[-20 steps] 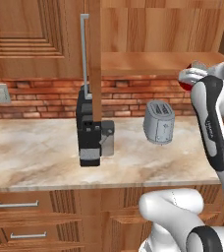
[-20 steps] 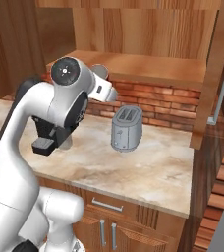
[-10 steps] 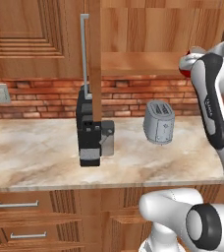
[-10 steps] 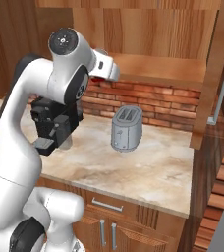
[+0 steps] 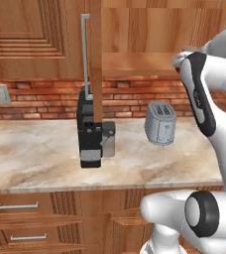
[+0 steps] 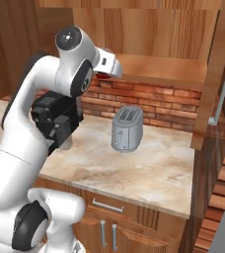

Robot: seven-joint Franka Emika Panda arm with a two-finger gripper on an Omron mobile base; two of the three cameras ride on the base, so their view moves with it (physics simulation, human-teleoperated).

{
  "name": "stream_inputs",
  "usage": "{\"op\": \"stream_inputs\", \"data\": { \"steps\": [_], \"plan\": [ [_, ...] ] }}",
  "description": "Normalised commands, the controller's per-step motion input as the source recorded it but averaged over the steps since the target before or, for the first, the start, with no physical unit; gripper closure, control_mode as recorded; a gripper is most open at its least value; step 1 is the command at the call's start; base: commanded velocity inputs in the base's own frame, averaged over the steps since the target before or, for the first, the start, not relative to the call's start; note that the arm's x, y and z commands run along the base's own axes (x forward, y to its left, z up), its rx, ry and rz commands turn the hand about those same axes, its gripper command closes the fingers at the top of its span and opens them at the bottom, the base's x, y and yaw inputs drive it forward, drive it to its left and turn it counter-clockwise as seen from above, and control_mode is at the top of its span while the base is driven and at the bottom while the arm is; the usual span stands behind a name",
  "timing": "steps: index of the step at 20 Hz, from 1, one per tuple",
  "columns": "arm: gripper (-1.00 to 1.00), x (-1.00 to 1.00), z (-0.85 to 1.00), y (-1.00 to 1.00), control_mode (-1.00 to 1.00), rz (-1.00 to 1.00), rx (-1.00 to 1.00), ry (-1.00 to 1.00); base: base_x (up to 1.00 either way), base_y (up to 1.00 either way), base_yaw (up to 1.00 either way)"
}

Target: Move the mug from next to the sink to the open cabinet. Then, move the bowl with the squash to the fridge to clear the area for faucet cleaning.

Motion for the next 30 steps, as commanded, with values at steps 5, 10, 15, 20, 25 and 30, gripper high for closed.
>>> {"op": "stream_inputs", "data": {
  "steps": [5, 10, 15, 20, 25, 30],
  "plan": [
    [1.0, 0.87, -0.07, 0.0, -1.0, -0.03, 0.0, 0.0, 0.0, 0.0, 0.0],
    [1.0, 0.81, -0.01, -0.01, -1.0, -0.02, 0.0, 0.01, 0.0, 0.0, 0.0],
    [1.0, 0.78, -0.02, -0.04, -1.0, -0.01, 0.0, 0.02, 0.0, 0.0, 0.0],
    [1.0, 0.6, -0.18, -0.11, -1.0, 0.0, 0.0, 0.07, 0.0, 0.0, 0.0],
    [1.0, 0.52, -0.12, -0.09, -1.0, 0.0, 0.0, 0.02, 0.0, 0.0, 0.0],
    [-1.0, 0.52, 0.0, -0.04, -1.0, 0.0, 0.0, 0.0, 0.0, 0.0, 0.0]
  ]
}}
